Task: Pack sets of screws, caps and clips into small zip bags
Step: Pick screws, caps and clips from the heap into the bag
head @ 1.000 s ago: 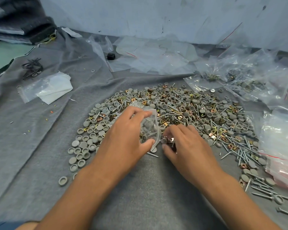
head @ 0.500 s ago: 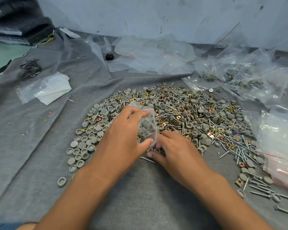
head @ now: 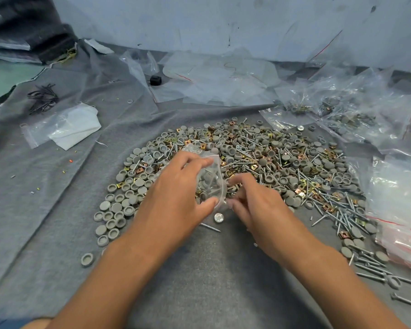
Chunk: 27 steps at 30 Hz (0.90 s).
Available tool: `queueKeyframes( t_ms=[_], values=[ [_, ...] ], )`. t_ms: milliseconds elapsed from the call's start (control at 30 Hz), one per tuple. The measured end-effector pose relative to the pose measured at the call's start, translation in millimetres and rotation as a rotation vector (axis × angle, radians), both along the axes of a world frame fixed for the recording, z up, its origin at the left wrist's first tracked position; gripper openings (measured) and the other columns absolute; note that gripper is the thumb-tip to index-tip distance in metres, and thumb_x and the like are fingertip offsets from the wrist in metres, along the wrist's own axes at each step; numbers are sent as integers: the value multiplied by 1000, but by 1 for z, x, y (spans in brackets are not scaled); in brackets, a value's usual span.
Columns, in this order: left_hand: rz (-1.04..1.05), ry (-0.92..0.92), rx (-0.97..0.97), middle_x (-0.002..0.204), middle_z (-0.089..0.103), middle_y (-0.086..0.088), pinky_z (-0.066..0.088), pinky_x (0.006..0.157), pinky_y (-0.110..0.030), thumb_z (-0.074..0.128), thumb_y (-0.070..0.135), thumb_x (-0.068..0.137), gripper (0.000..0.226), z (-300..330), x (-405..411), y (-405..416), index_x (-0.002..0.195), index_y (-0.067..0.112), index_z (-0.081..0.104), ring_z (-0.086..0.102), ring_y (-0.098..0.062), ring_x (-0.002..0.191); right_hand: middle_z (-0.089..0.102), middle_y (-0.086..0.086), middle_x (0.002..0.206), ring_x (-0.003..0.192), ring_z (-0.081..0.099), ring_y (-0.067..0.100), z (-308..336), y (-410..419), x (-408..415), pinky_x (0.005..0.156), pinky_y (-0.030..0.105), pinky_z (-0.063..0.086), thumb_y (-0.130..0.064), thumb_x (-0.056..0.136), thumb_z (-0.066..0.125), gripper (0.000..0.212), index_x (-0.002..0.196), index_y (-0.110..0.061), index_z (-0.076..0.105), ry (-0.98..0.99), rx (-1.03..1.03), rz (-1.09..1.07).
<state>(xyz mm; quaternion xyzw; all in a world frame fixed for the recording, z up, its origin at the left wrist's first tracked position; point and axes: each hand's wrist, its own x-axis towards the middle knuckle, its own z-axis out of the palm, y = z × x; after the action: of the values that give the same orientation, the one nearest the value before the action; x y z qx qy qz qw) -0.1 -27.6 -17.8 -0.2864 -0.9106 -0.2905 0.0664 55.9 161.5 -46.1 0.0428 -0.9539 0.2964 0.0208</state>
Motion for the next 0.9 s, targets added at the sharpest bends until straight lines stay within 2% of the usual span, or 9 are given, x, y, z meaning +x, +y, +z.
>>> queueKeyframes(
  t_ms=[100, 167, 233, 367, 500, 567, 633, 733, 900],
  values=[
    [4, -1, -9, 119, 42, 21, 38, 83, -14, 81, 38, 78, 73, 0, -1, -1, 144, 29, 51, 45, 8, 85, 58, -17, 96, 87, 57, 1, 3, -6, 1, 76, 28, 51, -36, 100, 57, 12, 111, -37, 51, -20, 42, 71],
    [11, -3, 0, 118, 42, 22, 37, 81, -14, 81, 38, 78, 73, 0, -3, -2, 144, 30, 51, 45, 13, 85, 55, -15, 102, 93, 59, 8, 5, -11, 2, 82, 34, 53, -40, 100, 56, 17, 116, -37, 59, -59, 140, 104],
    [20, -5, 12, 119, 43, 22, 39, 81, -16, 82, 39, 78, 73, -1, -4, -4, 143, 31, 51, 44, 14, 84, 52, -13, 104, 94, 60, 12, 5, -13, 2, 82, 35, 54, -44, 99, 55, 20, 118, -37, 60, -57, 188, 95],
    [19, -4, 28, 120, 43, 22, 41, 82, -18, 84, 39, 77, 74, -1, -5, -4, 143, 31, 52, 44, 14, 86, 50, -13, 101, 90, 58, 12, 5, -10, 4, 79, 34, 51, -43, 101, 51, 12, 107, -35, 57, -24, 200, 117],
    [16, -2, 26, 120, 44, 21, 39, 83, -16, 83, 39, 77, 74, -1, -5, -4, 143, 30, 52, 46, 11, 87, 55, -19, 87, 83, 55, 3, 13, -1, 2, 71, 15, 44, -37, 97, 60, 4, 95, -34, 60, 123, 1, -15],
    [6, 13, 5, 121, 44, 21, 38, 85, -14, 83, 38, 77, 72, -1, -2, -2, 142, 29, 53, 47, 5, 88, 57, -19, 82, 79, 56, 3, 23, -1, 0, 67, 10, 40, -32, 95, 66, 3, 94, -30, 64, 289, -114, -65],
    [-9, 24, 0, 123, 46, 19, 38, 90, -15, 82, 37, 79, 68, -2, 1, 3, 140, 29, 55, 49, 3, 99, 58, -18, 83, 78, 55, 1, 30, -6, -1, 69, 8, 39, -26, 93, 70, 3, 95, -24, 67, 399, -111, -42],
    [-9, 21, 1, 127, 47, 15, 40, 89, -19, 79, 35, 80, 64, -3, 4, 7, 139, 30, 56, 52, -3, 106, 64, -12, 86, 78, 60, 2, 30, -16, -3, 73, 9, 44, -23, 88, 77, 10, 95, -20, 71, 390, -105, -23],
    [-9, 27, 5, 124, 48, 15, 41, 88, -21, 83, 34, 78, 64, -3, 3, 7, 136, 28, 58, 52, -3, 106, 70, -16, 91, 83, 66, -5, 31, -22, -2, 71, 4, 47, -18, 81, 83, 24, 102, -19, 73, 430, -263, -87]
  ],
)
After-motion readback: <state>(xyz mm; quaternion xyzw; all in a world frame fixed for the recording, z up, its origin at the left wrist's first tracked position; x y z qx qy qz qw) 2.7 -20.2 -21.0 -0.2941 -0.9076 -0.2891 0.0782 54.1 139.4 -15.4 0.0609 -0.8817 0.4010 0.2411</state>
